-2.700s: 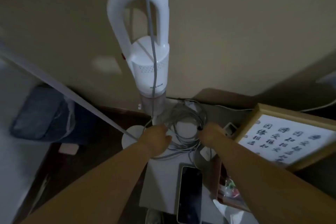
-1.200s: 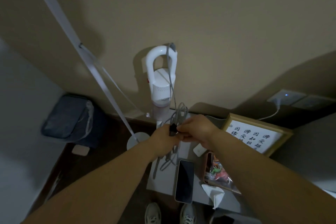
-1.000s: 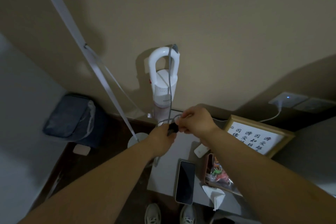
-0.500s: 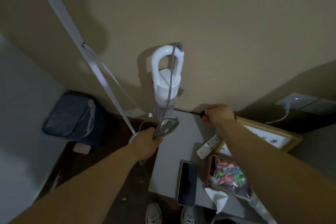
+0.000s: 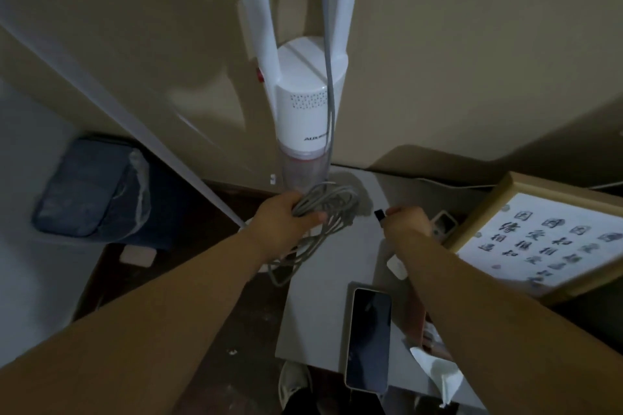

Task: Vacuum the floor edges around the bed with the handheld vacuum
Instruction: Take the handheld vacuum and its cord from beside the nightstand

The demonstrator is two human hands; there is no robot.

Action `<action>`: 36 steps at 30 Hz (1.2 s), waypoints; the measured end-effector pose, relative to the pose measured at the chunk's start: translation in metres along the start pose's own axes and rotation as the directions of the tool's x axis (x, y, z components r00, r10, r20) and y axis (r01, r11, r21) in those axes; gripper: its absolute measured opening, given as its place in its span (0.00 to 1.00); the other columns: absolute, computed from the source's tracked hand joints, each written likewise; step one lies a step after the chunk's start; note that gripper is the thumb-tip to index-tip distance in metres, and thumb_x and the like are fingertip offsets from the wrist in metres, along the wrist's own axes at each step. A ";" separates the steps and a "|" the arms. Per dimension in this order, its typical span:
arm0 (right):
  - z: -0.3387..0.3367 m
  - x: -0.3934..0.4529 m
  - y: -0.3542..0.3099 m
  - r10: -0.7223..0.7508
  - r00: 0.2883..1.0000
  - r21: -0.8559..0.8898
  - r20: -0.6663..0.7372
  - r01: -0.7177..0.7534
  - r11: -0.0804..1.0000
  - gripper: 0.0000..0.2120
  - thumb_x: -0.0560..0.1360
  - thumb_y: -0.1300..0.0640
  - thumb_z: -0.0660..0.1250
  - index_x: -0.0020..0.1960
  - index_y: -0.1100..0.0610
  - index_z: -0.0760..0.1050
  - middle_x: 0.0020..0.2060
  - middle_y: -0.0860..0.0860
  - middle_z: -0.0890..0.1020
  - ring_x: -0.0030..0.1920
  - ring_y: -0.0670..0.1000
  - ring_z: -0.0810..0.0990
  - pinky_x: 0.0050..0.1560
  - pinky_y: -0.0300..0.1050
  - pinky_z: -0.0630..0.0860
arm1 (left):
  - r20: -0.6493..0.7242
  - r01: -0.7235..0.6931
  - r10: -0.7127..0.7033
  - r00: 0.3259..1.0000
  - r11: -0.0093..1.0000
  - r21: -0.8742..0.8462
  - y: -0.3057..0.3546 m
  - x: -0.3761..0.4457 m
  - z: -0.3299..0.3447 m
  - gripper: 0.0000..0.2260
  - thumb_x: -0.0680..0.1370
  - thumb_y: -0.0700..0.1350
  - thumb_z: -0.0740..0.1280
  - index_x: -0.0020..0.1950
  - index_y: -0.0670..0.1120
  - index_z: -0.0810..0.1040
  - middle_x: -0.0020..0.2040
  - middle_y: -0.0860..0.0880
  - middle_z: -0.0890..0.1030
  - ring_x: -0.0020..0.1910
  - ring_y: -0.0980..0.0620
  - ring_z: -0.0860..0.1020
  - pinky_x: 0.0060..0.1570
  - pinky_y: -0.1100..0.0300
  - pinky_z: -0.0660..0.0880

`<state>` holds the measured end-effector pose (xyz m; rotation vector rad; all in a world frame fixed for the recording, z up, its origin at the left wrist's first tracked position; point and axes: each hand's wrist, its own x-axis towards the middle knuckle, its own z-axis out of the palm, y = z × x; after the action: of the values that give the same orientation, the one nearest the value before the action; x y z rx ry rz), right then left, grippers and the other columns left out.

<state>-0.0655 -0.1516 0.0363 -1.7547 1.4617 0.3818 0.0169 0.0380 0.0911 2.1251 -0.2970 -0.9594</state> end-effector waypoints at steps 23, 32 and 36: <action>-0.107 -0.189 -0.112 -0.208 0.895 0.720 0.394 -0.160 0.675 0.11 0.76 0.66 0.60 0.35 0.64 0.72 0.29 0.59 0.75 0.28 0.54 0.74 0.32 0.45 0.77 | -0.134 -0.185 0.222 0.966 0.952 0.246 0.156 -0.099 -0.079 0.09 0.79 0.48 0.64 0.44 0.43 0.76 0.43 0.41 0.76 0.42 0.47 0.75 0.42 0.60 0.67; -0.139 -0.187 -0.110 -0.232 0.898 0.774 0.373 -0.164 0.611 0.14 0.78 0.63 0.61 0.33 0.60 0.68 0.20 0.53 0.69 0.20 0.51 0.70 0.27 0.41 0.72 | -0.586 -0.157 0.221 0.779 0.975 0.159 0.205 -0.043 -0.113 0.20 0.76 0.44 0.67 0.64 0.39 0.65 0.63 0.40 0.71 0.60 0.41 0.74 0.53 0.55 0.71; -0.141 -0.192 -0.113 -0.263 0.897 0.765 0.356 -0.118 0.634 0.14 0.77 0.63 0.62 0.33 0.60 0.69 0.19 0.53 0.69 0.20 0.51 0.71 0.27 0.41 0.73 | -0.483 -0.183 0.233 0.844 0.972 0.150 0.207 -0.038 -0.119 0.18 0.77 0.44 0.66 0.66 0.43 0.68 0.60 0.43 0.76 0.56 0.42 0.77 0.49 0.58 0.72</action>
<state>-0.0525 -0.1230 0.2984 -0.9223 0.9766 0.0525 0.0958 -0.0176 0.3122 2.2858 -0.3080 -0.2506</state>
